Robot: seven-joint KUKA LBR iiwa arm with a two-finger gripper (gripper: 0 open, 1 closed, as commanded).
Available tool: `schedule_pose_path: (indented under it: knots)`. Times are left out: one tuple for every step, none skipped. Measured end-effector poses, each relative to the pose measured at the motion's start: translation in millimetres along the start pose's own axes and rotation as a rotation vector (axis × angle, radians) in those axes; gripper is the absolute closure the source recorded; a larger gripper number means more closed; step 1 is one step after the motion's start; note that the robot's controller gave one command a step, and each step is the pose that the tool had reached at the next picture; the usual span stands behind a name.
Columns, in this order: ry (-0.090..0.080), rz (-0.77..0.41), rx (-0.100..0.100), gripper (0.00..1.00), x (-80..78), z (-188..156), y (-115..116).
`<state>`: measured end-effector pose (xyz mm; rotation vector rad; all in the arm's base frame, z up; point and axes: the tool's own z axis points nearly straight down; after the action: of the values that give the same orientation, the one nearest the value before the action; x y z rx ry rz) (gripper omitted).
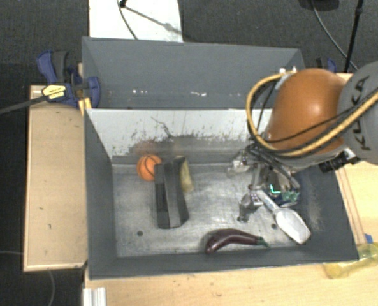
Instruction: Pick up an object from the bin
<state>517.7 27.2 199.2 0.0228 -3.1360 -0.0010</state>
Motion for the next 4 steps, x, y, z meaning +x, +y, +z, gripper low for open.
schedule_pose_path:
  knots:
    - [-0.008, 0.001, 0.0, 0.0, -1.7, -4.1, -0.1]
    - [-0.022, 0.017, 0.003, 0.0, 0.8, 13.3, 16.0]
    - [-0.015, 0.004, 0.002, 0.0, 5.3, 30.1, 33.1]
    - [-0.01, -0.152, 0.002, 1.0, -3.7, -10.3, 1.0]
